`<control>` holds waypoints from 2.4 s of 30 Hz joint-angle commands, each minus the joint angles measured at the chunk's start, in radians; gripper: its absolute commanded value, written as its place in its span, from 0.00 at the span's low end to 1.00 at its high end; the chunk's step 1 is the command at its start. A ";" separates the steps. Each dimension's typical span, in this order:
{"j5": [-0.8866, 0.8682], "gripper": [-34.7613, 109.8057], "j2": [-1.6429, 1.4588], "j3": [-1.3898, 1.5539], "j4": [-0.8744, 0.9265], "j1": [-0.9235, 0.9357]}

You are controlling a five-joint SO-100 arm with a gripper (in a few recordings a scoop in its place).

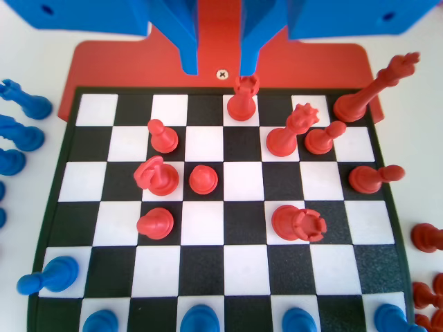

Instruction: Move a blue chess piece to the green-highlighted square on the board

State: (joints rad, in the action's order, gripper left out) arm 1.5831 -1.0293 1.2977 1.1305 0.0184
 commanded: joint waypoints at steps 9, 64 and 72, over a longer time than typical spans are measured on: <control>0.018 0.31 -0.006 -0.106 0.015 0.061; 0.034 0.32 0.121 -0.169 -0.040 0.049; 0.037 0.32 0.138 -0.175 -0.049 0.055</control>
State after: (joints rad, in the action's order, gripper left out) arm 1.5999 -0.8590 1.1950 1.0876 0.0644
